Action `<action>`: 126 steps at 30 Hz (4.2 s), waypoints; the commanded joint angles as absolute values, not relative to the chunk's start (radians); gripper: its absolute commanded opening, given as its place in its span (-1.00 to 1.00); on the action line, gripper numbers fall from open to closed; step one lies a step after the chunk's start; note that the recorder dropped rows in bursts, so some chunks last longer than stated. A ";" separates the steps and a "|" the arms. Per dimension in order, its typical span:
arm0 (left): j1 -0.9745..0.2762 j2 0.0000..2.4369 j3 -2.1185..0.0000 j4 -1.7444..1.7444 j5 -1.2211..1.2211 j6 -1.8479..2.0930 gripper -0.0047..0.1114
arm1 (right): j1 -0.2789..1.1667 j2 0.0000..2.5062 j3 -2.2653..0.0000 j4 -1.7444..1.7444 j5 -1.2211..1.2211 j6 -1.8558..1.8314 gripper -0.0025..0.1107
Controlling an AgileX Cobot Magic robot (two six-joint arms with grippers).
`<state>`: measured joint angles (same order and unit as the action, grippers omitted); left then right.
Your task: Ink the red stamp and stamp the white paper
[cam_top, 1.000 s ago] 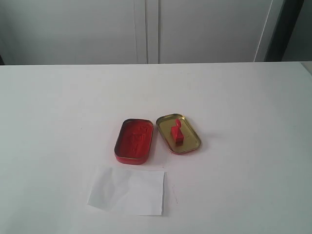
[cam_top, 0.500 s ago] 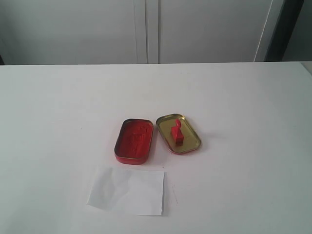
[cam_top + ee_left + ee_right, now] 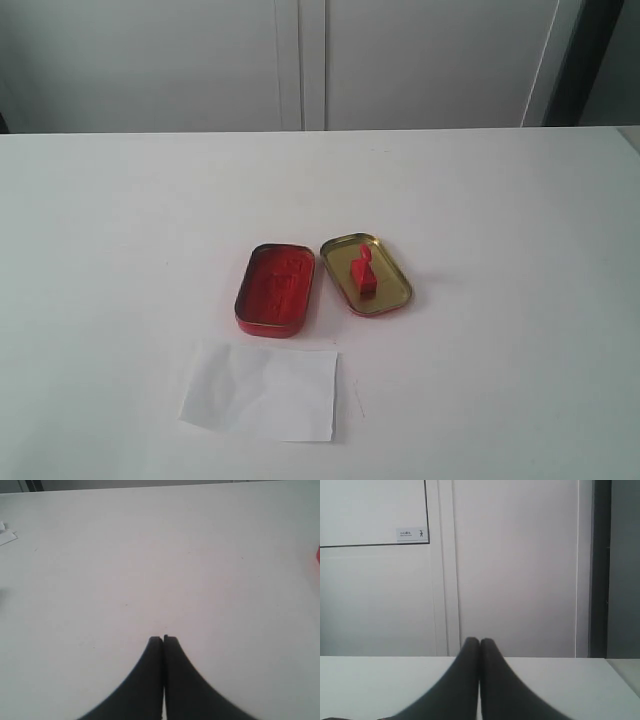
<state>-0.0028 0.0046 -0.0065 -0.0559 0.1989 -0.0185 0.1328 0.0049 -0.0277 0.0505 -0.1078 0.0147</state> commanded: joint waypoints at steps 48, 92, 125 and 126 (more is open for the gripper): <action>-0.002 0.000 0.000 -0.060 0.195 -0.019 -0.92 | 0.129 1.248 -1.050 0.134 0.589 -0.037 -0.96; -0.002 0.000 0.000 -0.060 0.195 -0.019 -0.92 | 0.504 2.114 -1.828 0.042 1.099 0.127 -0.95; -0.002 0.000 0.000 -0.060 0.195 -0.019 -0.92 | 0.511 2.127 -1.824 -0.038 1.157 0.197 -0.63; -0.002 0.000 0.000 -0.060 0.195 -0.019 -0.92 | 0.511 2.131 -1.824 -0.037 1.157 0.198 -0.61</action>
